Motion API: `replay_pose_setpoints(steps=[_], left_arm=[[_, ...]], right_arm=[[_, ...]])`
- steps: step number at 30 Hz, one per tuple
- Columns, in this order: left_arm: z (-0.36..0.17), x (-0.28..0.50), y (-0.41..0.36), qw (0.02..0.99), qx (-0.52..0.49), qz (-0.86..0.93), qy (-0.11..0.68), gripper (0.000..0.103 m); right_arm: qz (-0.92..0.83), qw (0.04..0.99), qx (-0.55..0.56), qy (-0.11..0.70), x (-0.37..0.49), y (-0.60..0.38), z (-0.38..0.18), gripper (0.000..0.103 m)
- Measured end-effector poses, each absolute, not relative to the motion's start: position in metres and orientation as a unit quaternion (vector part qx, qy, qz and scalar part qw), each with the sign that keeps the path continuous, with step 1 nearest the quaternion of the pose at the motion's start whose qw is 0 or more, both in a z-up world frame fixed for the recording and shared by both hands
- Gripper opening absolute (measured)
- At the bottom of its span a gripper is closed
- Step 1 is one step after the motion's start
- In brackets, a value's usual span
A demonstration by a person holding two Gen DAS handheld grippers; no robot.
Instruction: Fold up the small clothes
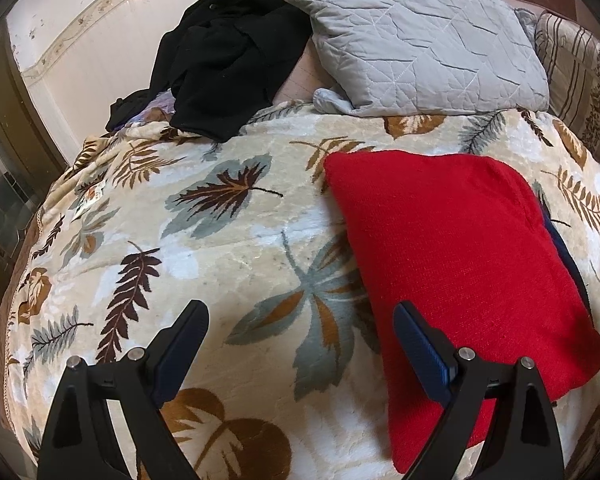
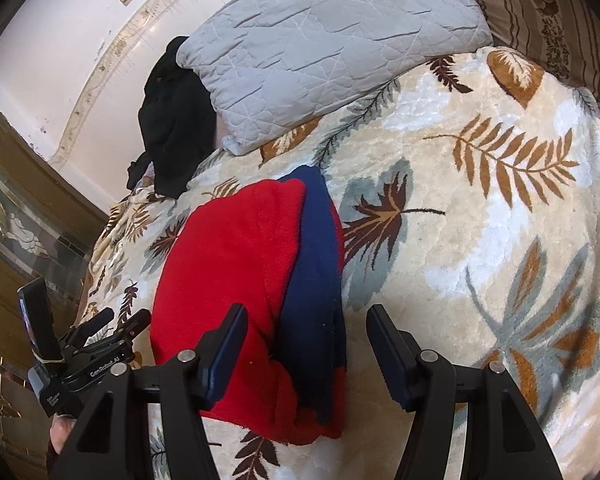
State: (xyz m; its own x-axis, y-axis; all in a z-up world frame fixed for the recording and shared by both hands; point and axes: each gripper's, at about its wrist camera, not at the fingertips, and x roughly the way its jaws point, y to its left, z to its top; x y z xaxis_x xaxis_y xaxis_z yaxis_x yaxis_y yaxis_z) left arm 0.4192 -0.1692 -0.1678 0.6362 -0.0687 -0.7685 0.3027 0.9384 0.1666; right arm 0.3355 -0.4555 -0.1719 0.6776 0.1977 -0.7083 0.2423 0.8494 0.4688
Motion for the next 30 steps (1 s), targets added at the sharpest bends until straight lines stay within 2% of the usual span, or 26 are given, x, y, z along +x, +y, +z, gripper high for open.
replay_pose_setpoints(steps=[30], left_arm=[[-0.1698, 0.4241, -0.1686, 0.892, 0.138, -0.101, 0.419, 0.094]], right_arm=[[-0.002, 0.87, 0.27, 0.412, 0.342, -0.4459, -0.1798, 0.066]])
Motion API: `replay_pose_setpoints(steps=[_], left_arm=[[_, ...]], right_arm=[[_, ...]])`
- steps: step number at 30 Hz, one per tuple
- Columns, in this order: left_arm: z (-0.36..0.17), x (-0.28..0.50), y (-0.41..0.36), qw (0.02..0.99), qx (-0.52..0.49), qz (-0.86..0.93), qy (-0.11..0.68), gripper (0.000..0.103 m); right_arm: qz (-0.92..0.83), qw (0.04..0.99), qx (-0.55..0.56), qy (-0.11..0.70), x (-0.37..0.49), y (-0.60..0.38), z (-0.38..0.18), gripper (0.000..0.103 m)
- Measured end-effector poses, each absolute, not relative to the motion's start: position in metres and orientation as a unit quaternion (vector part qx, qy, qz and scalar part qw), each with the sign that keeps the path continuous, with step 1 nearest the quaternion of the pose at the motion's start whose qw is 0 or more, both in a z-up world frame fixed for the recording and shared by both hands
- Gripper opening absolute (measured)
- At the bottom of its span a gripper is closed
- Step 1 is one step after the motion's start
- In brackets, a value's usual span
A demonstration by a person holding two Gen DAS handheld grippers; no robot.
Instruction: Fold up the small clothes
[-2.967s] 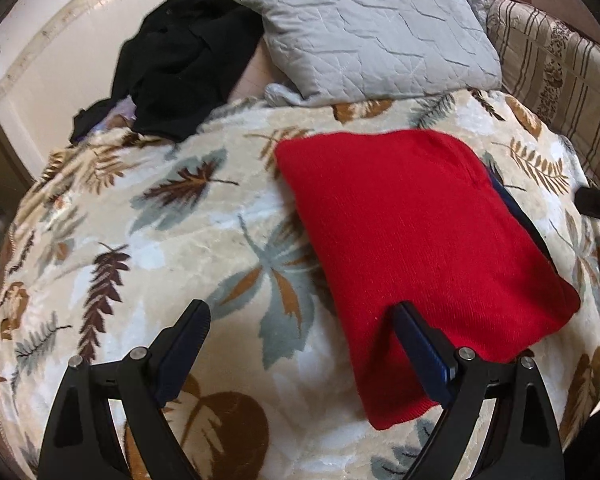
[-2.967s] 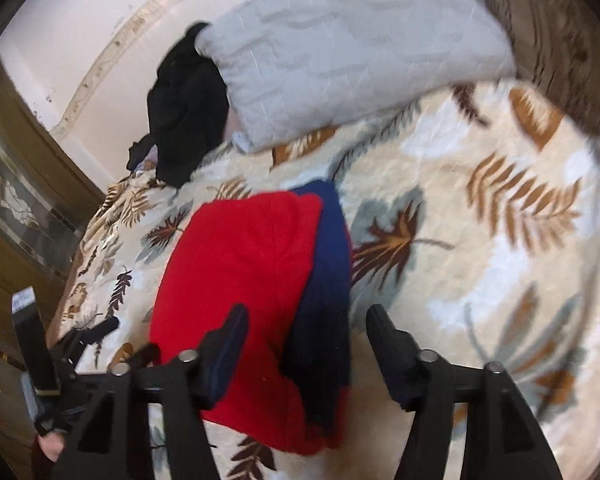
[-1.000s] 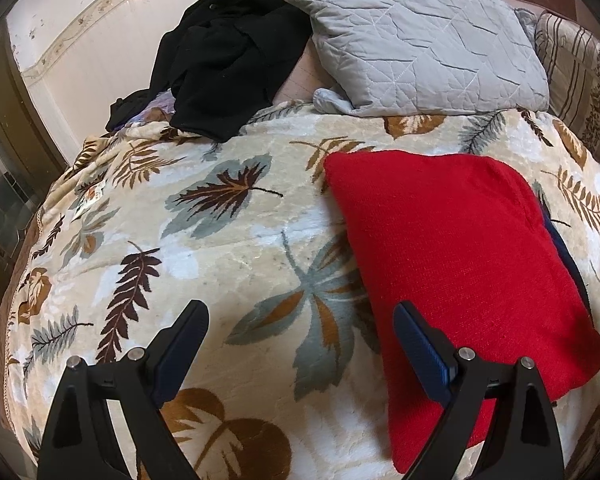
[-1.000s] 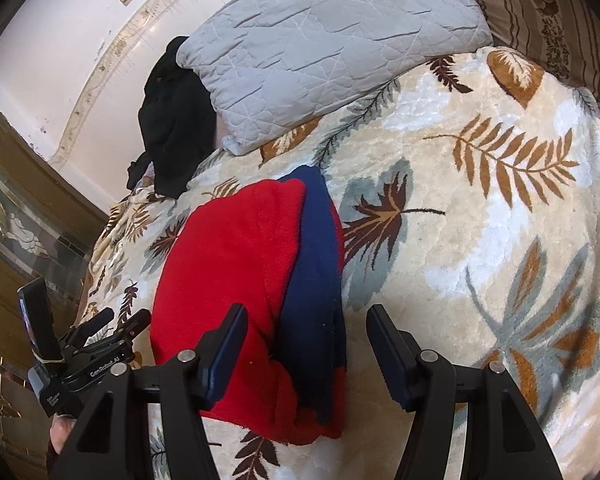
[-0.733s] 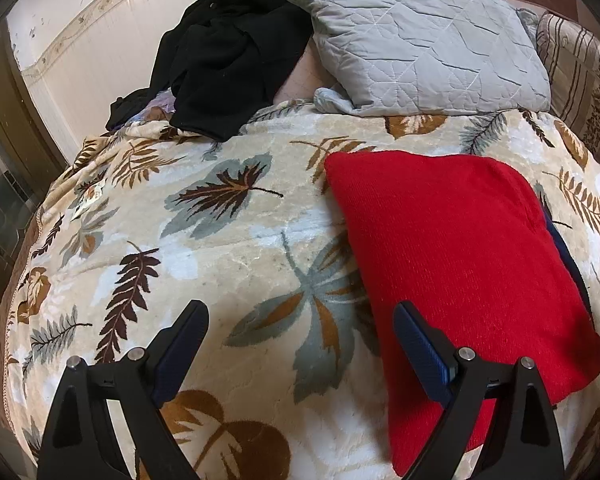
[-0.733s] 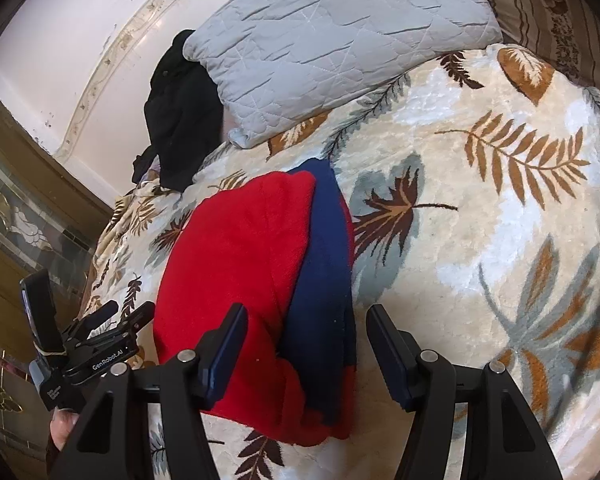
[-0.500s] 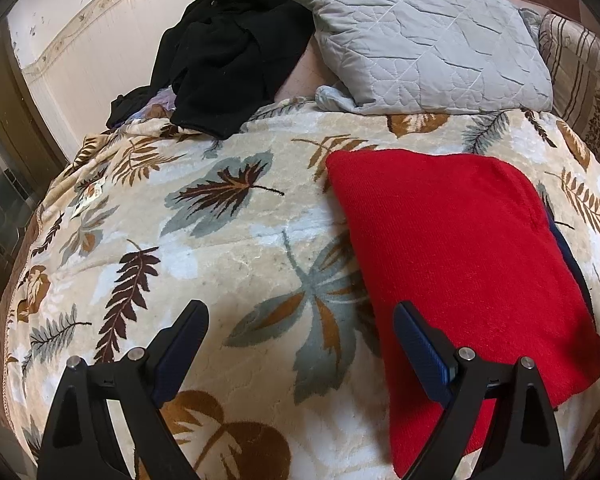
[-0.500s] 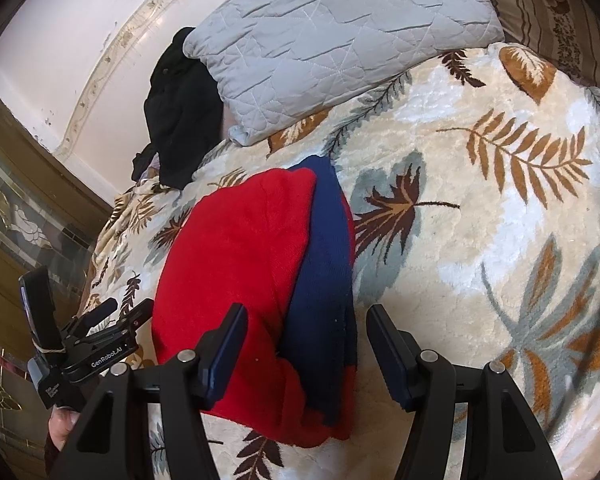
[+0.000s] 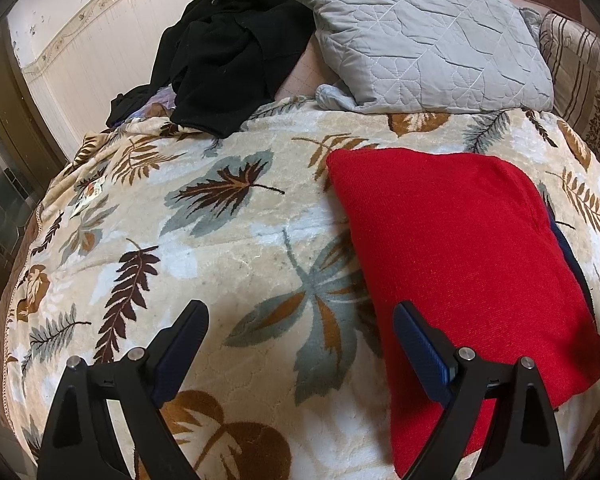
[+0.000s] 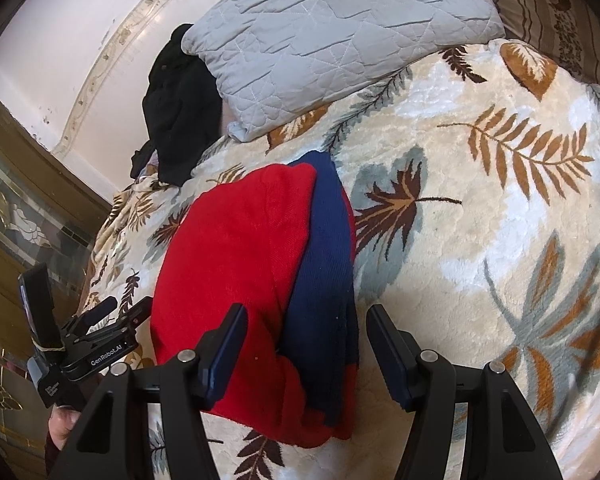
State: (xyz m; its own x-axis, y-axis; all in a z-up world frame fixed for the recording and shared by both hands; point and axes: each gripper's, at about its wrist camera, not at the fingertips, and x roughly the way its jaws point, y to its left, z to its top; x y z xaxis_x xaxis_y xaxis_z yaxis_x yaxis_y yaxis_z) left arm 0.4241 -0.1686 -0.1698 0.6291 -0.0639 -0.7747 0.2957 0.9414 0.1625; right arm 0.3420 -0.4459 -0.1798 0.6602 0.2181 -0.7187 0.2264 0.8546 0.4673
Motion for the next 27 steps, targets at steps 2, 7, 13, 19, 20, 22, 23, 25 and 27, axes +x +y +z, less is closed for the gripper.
replay_pose_setpoints(steps=[2, 7, 13, 19, 20, 22, 23, 25, 27], left_arm=[[-0.1701, 0.4244, -0.1685, 0.892, 0.138, -0.101, 0.419, 0.094], [-0.171, 0.4249, -0.1682, 0.892, 0.137, -0.101, 0.419, 0.094], [-0.171, 0.4251, -0.1682, 0.891, 0.137, -0.101, 0.42, 0.094], [-0.1704, 0.4254, -0.1678, 0.891, 0.138, -0.101, 0.42, 0.094], [-0.1706, 0.4255, -0.1679, 0.891, 0.137, -0.101, 0.42, 0.094], [-0.1707, 0.4255, -0.168, 0.892, 0.137, -0.102, 0.42, 0.094], [-0.1705, 0.4254, -0.1678, 0.892, 0.137, -0.101, 0.42, 0.094], [-0.1702, 0.4253, -0.1675, 0.891, 0.137, -0.101, 0.42, 0.094], [-0.1701, 0.4253, -0.1674, 0.891, 0.137, -0.101, 0.42, 0.094]], right_arm=[[-0.002, 0.87, 0.27, 0.412, 0.3422, -0.446, -0.1798, 0.066], [-0.005, 0.87, 0.274, 0.41, 0.3418, -0.4473, -0.1801, 0.066], [-0.003, 0.867, 0.284, 0.409, 0.341, -0.4498, -0.1798, 0.066], [-0.004, 0.865, 0.29, 0.408, 0.3403, -0.4514, -0.1796, 0.066], [-0.004, 0.866, 0.29, 0.408, 0.3408, -0.4517, -0.1796, 0.066], [-0.003, 0.866, 0.29, 0.408, 0.3408, -0.4519, -0.1794, 0.066], [-0.003, 0.866, 0.29, 0.408, 0.3405, -0.4517, -0.1792, 0.066], [-0.003, 0.865, 0.291, 0.408, 0.3407, -0.4518, -0.1791, 0.066], [-0.004, 0.864, 0.294, 0.408, 0.3406, -0.4522, -0.1788, 0.066]])
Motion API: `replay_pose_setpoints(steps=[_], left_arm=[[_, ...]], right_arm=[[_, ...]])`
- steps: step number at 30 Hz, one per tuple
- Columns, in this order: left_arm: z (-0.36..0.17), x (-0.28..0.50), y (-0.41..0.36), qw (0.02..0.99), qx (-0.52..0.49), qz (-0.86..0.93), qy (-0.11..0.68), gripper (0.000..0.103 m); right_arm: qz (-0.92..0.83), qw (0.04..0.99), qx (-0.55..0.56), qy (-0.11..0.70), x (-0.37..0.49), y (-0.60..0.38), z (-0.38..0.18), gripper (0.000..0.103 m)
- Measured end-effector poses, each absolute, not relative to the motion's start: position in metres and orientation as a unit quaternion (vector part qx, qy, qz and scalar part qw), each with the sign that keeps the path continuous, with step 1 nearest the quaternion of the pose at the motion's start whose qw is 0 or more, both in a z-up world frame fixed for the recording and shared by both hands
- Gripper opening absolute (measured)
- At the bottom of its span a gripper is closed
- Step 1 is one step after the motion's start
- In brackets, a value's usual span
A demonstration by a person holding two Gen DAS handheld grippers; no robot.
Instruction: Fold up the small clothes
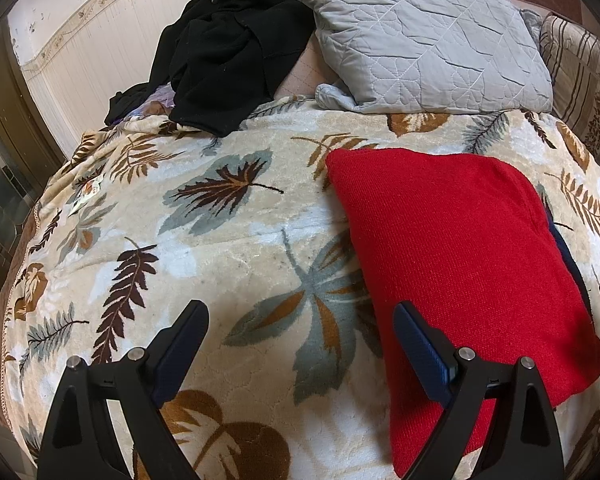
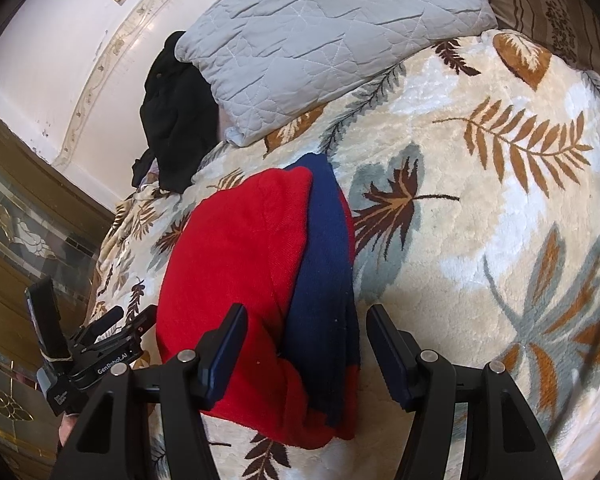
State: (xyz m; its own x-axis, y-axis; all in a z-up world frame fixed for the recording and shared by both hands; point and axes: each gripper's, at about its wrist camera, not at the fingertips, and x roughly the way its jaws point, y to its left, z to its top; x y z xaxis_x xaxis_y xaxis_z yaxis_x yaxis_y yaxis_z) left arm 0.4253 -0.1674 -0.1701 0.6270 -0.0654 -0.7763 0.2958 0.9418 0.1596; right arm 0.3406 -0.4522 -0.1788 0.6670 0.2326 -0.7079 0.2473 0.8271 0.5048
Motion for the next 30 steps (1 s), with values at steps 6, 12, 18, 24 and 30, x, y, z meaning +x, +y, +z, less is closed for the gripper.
replay_pose_setpoints(steps=[6, 12, 18, 24, 30], left_arm=[[-0.17, 0.425, -0.167, 0.891, 0.137, -0.101, 0.42, 0.094], [-0.17, 0.425, -0.167, 0.891, 0.137, -0.101, 0.42, 0.094], [-0.171, 0.425, -0.167, 0.891, 0.137, -0.101, 0.421, 0.094], [-0.171, 0.425, -0.167, 0.891, 0.136, -0.101, 0.421, 0.094], [-0.171, 0.425, -0.167, 0.891, 0.137, -0.101, 0.421, 0.094]], right_arm=[[-0.003, 0.862, 0.301, 0.407, 0.34, -0.453, -0.179, 0.066], [-0.005, 0.863, 0.302, 0.404, 0.339, -0.454, -0.179, 0.066], [0.011, 0.867, 0.296, 0.4, 0.34, -0.448, -0.177, 0.066], [0.013, 0.871, 0.286, 0.398, 0.341, -0.443, -0.176, 0.065], [0.009, 0.869, 0.292, 0.398, 0.341, -0.447, -0.177, 0.065]])
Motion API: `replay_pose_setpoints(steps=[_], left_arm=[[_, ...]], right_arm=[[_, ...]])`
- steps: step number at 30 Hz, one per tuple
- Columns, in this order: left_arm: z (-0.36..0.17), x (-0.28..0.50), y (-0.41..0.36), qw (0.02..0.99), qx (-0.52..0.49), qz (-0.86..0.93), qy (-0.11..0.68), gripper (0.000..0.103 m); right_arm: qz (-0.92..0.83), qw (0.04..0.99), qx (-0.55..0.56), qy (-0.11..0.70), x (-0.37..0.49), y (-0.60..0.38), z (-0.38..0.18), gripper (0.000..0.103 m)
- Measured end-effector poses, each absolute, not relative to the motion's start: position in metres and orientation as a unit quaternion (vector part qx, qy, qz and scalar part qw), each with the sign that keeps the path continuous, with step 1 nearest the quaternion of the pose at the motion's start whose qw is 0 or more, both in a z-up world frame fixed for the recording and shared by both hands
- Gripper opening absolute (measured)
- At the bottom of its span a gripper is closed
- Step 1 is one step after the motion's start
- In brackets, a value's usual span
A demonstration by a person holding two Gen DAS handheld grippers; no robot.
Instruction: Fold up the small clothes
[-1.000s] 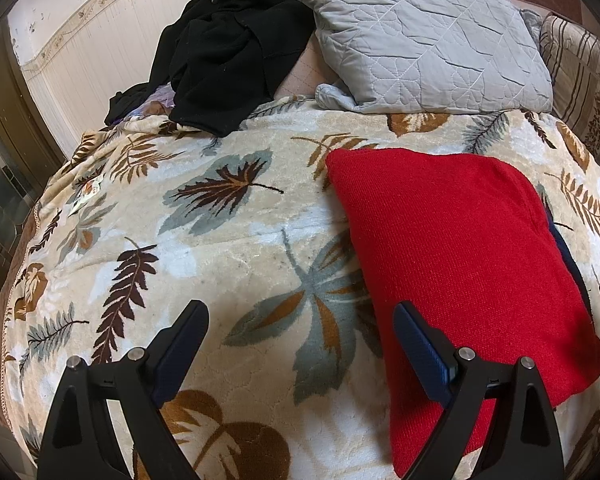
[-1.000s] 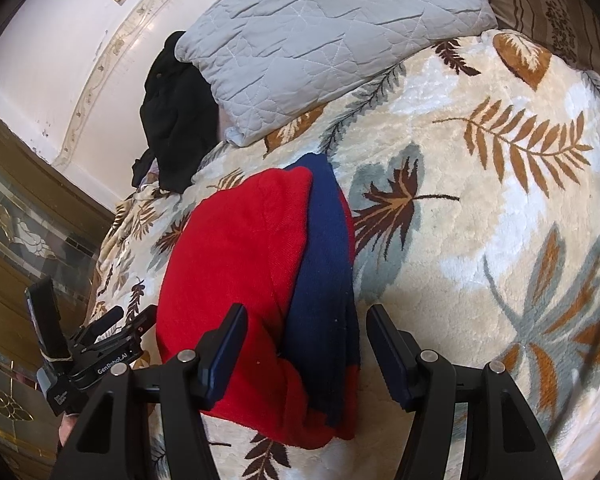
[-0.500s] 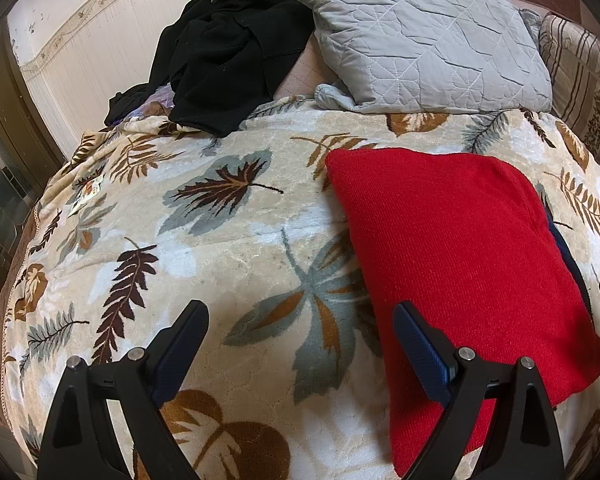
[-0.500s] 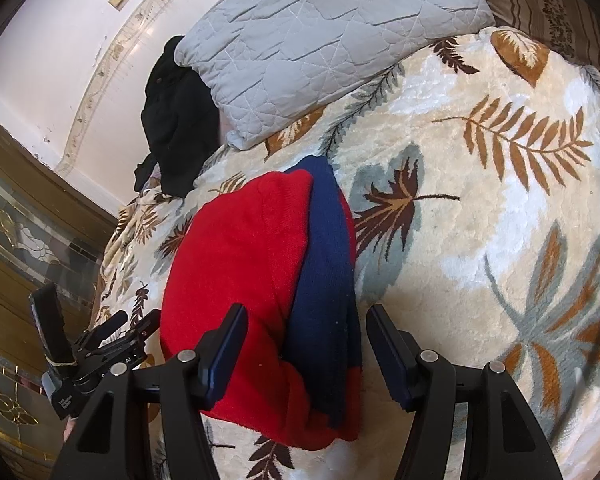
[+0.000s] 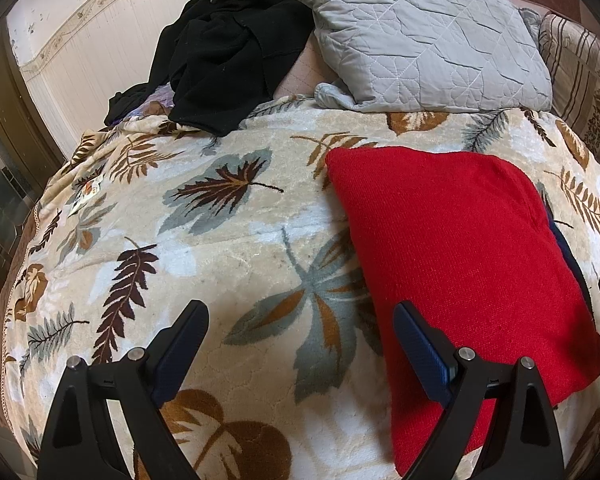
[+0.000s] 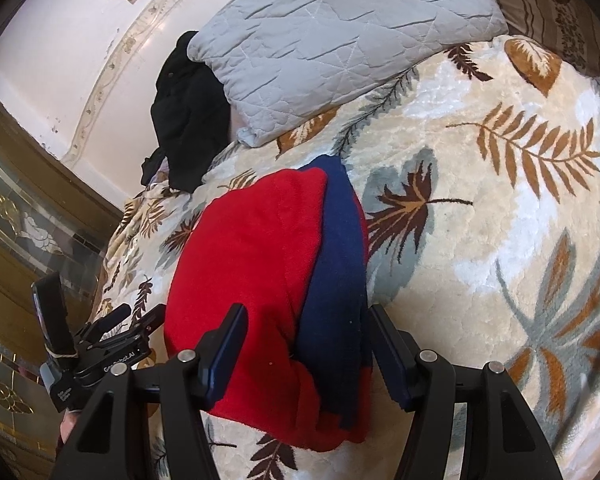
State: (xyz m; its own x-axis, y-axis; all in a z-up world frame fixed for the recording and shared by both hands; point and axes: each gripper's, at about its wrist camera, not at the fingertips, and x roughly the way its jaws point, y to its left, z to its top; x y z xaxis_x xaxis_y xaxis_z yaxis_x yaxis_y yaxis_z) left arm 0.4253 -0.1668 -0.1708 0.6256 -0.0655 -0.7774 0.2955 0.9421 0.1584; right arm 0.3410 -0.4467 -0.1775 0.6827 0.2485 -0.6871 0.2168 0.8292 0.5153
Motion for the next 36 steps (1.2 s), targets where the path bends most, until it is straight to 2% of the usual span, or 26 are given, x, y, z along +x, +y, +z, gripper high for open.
replay_pose_setpoints(steps=[17, 29, 36], left_arm=[[-0.179, 0.426, -0.165, 0.887, 0.139, -0.099, 0.43, 0.094], [-0.178, 0.435, -0.143, 0.845, 0.03, -0.214, 0.49, 0.094], [-0.18, 0.436, -0.154, 0.861, 0.062, -0.196, 0.465, 0.095]], right_arm=[[0.006, 0.863, 0.304, 0.404, 0.342, -0.45, -0.182, 0.065], [0.002, 0.828, 0.383, 0.409, 0.373, -0.476, -0.212, 0.065], [0.048, 0.84, 0.409, 0.354, 0.386, -0.478, -0.203, 0.065]])
